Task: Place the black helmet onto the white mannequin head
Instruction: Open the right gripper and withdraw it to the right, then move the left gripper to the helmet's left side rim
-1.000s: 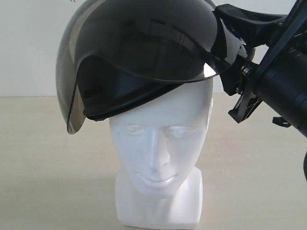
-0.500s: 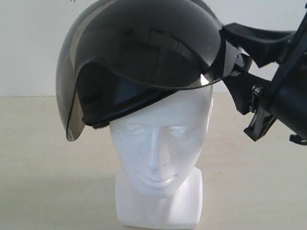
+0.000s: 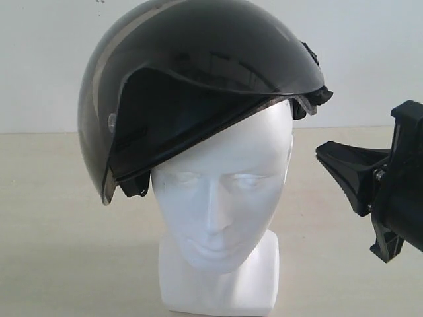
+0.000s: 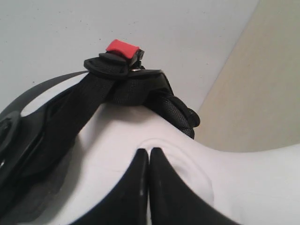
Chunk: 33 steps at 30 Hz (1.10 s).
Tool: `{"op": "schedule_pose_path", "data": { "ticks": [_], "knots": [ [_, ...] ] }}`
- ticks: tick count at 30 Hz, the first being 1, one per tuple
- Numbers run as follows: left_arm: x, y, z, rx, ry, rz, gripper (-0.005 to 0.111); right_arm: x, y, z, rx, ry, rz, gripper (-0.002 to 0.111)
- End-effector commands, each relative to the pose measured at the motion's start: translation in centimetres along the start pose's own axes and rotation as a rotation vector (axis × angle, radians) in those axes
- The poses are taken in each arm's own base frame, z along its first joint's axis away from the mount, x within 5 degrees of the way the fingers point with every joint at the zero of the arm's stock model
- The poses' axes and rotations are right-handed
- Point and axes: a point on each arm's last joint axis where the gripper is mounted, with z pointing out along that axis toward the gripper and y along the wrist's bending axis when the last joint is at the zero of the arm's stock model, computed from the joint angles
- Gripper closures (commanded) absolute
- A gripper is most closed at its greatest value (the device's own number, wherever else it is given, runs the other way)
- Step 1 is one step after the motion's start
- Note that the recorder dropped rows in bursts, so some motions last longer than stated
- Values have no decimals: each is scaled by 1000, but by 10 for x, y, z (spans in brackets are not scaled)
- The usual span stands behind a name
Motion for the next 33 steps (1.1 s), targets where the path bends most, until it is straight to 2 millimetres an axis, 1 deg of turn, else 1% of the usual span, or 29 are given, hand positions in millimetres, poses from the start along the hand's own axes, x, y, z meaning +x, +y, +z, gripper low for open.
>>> {"op": "schedule_pose_path", "data": {
  "ticks": [1, 5, 11, 13, 15, 19, 23, 25, 27, 28, 31, 32, 33],
  "knots": [
    [0, 0, 0, 0, -10, 0, 102, 1, -3, -1, 11, 7, -22, 108],
    [0, 0, 0, 0, -10, 0, 102, 1, -3, -3, 27, 12, -51, 108],
    [0, 0, 0, 0, -10, 0, 102, -5, 11, -15, -20, -28, -156, 109],
    [0, 0, 0, 0, -10, 0, 102, -7, 17, -21, -33, -42, -240, 109],
    [0, 0, 0, 0, -10, 0, 102, -8, 27, -27, -26, -29, -381, 109],
    [0, 0, 0, 0, -10, 0, 102, -7, 49, -38, 106, 101, -650, 109],
    [0, 0, 0, 0, -10, 0, 102, -9, 85, -49, 241, 270, -869, 109],
    [0, 0, 0, 0, -10, 0, 102, -15, 101, -56, 334, 326, -957, 109],
    [0, 0, 0, 0, -10, 0, 102, -25, 117, -67, 457, 352, -1049, 109],
    [0, 0, 0, 0, -10, 0, 102, -30, 120, -71, 534, 367, -1085, 109],
    [0, 0, 0, 0, -10, 0, 102, -46, 133, -90, 747, 386, -1180, 109],
    [0, 0, 0, 0, -10, 0, 102, -49, 133, -94, 823, 414, -1199, 109],
    [0, 0, 0, 0, -10, 0, 102, -50, 135, -94, 820, 408, -1222, 109]
  ]
}}
